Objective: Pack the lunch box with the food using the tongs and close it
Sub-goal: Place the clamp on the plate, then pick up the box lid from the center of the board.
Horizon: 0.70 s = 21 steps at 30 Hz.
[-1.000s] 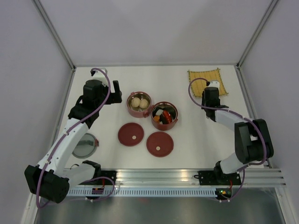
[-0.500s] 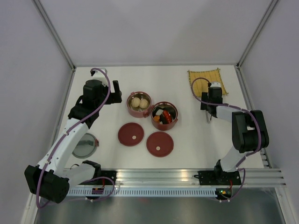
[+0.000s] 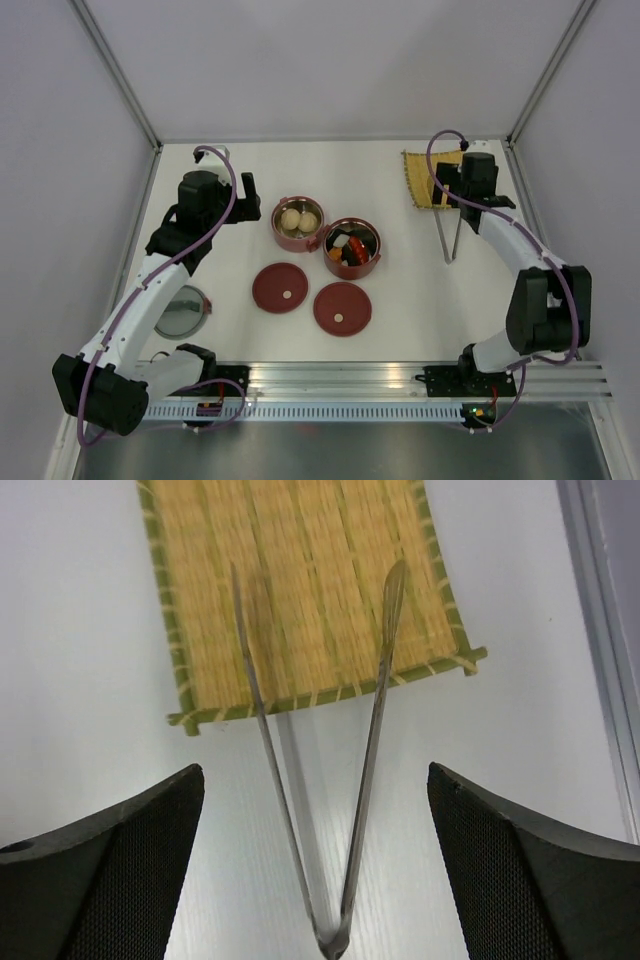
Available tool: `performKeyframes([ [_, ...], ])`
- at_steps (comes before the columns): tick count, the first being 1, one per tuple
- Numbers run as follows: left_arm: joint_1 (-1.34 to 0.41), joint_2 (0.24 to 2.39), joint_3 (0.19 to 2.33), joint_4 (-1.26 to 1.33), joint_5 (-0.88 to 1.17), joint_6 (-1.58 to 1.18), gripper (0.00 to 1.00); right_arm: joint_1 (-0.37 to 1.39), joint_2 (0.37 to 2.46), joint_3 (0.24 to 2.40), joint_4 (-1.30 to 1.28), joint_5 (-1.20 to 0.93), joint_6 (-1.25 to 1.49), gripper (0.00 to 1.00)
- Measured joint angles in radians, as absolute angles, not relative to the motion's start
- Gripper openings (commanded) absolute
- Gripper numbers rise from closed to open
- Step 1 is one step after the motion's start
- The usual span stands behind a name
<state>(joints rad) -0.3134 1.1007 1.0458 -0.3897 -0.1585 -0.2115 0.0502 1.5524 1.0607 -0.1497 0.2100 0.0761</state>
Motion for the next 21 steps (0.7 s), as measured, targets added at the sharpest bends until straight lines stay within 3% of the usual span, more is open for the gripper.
performKeyframes([
  [9, -0.313, 1.093, 1.052, -0.401, -0.146, -0.212, 1.00, 0.049, 1.179, 1.069, -0.330, -0.054, 0.177, 0.95],
  [14, -0.313, 1.091, 1.093, -0.419, -0.089, -0.212, 0.98, 0.068, 1.038, 0.917, -0.393, -0.206, 0.264, 0.93],
  [21, -0.332, 1.133, 1.151, -0.469, -0.032, -0.212, 0.88, 0.139, 0.995, 0.654, -0.497, -0.318, 0.354, 0.84],
])
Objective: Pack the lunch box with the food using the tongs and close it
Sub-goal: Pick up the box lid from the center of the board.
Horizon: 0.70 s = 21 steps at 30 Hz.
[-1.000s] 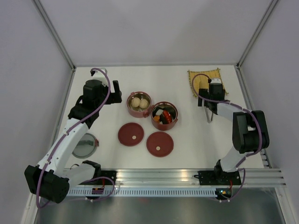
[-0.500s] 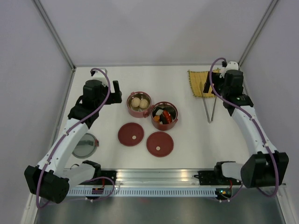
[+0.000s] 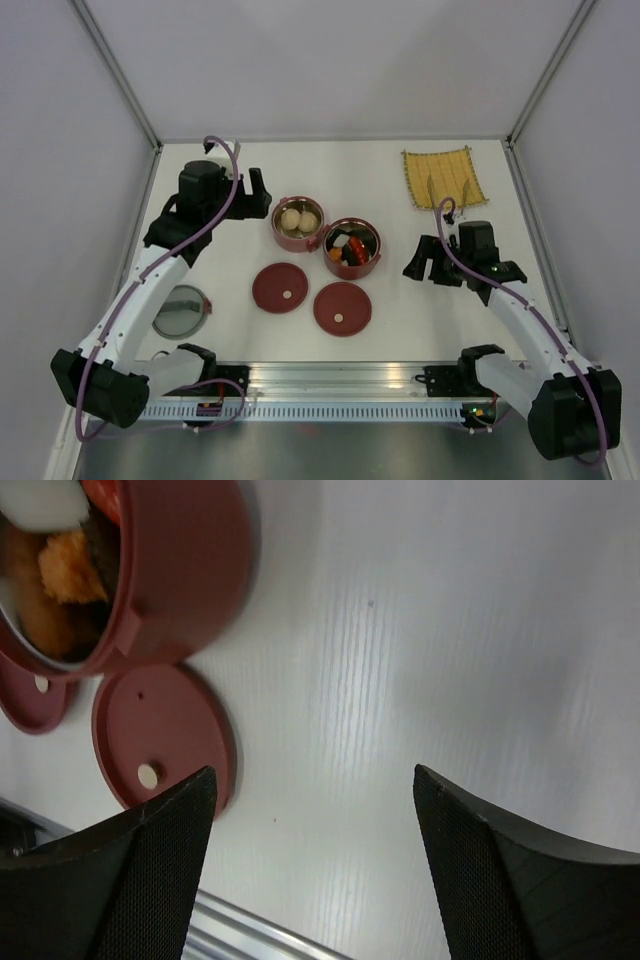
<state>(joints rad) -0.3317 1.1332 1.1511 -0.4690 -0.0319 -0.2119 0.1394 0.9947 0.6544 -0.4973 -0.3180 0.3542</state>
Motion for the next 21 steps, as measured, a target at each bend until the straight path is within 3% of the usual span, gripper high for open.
performKeyframes([
  [6, -0.386, 1.137, 1.164, -0.537, 0.047, -0.262, 0.78, 0.330, 0.934, 0.554, -0.523, -0.312, 0.456, 0.79],
  [12, -0.605, 1.055, 0.998, -0.584, 0.008, -0.438, 0.75, 0.524, 0.943, 0.545, -0.474, -0.205, 0.567, 0.78],
  [21, -0.937, 1.167, 0.848, -0.615, -0.161, -0.740, 0.65, 0.845, 1.191, 0.545, -0.366, -0.003, 0.701, 0.68],
])
